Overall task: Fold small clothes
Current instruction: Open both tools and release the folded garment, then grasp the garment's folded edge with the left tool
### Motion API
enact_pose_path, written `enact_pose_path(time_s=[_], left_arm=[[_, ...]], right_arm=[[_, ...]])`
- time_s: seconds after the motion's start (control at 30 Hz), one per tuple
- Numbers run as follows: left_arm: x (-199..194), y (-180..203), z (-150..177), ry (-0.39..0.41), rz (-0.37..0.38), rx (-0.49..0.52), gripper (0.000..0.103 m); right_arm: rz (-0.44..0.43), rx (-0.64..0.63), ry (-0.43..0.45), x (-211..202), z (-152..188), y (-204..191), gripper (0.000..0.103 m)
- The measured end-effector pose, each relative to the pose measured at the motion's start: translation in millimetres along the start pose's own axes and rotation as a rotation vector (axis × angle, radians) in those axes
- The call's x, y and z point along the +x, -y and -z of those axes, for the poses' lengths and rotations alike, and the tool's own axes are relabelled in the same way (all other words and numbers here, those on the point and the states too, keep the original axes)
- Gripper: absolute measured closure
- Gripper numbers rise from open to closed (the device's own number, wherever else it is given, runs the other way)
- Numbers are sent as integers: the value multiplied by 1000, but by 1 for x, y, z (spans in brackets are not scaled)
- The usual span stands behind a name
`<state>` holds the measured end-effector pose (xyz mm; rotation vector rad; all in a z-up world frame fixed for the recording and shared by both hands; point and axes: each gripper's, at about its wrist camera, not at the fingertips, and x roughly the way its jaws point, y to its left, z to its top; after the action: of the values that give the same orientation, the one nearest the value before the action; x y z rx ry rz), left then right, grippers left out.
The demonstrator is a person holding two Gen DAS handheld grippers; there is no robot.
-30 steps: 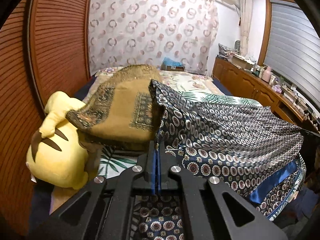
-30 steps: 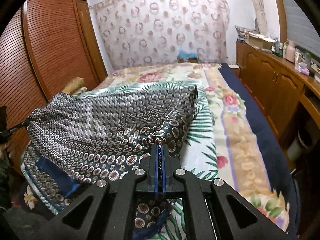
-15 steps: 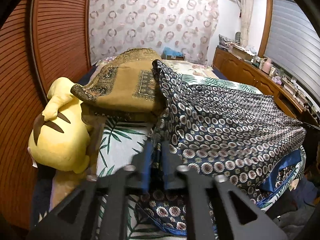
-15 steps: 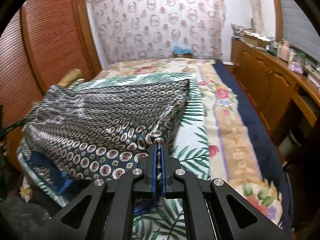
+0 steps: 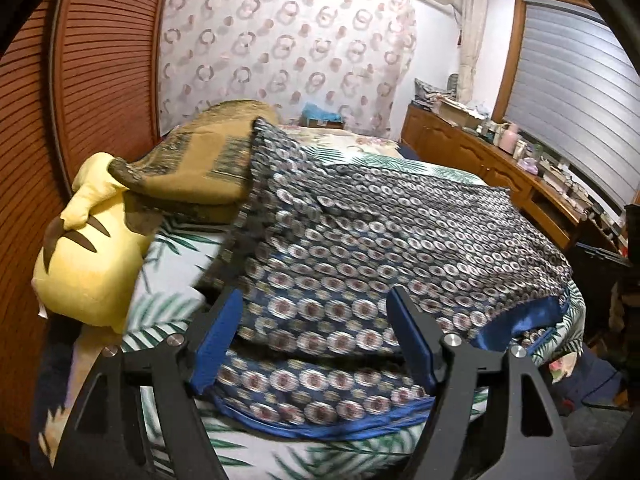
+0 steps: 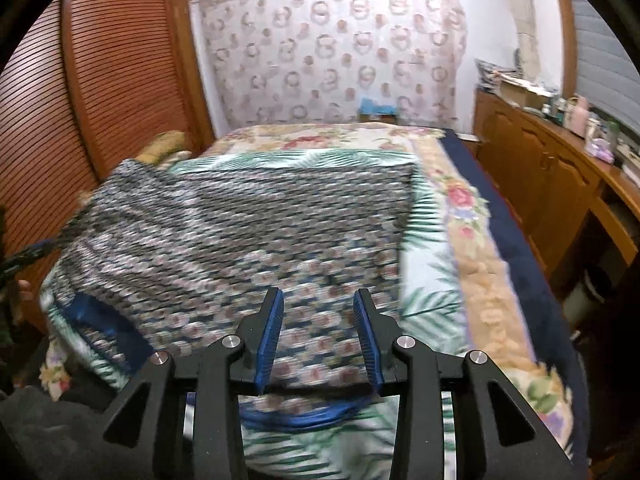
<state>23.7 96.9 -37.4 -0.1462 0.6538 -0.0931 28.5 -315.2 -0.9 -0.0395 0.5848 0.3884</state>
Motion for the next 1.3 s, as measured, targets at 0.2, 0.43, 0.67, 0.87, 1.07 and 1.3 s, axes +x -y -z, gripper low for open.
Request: enact_pose_path(time_s=[0.2, 0.43, 0.67, 0.87, 1.07, 1.3], left_arm=[[5, 32, 17, -11, 35, 7, 28], [22, 64, 22, -43, 87, 53, 28], [51, 83, 19, -87, 53, 124, 28], [57, 89, 32, -145, -2, 203, 28], [49, 78, 32, -144, 7, 159, 28], [24, 45, 20, -59, -43, 82, 28]], right_arm=[[-93, 3, -34, 0, 28, -24, 65], [-153, -11, -77, 23, 39, -49, 65], [-130, -89, -55, 60, 20, -65, 65], [-117, -95, -77, 88, 17, -65, 65], [-100, -95, -102, 110, 14, -71, 65], [-81, -144, -72, 112, 24, -74, 64]])
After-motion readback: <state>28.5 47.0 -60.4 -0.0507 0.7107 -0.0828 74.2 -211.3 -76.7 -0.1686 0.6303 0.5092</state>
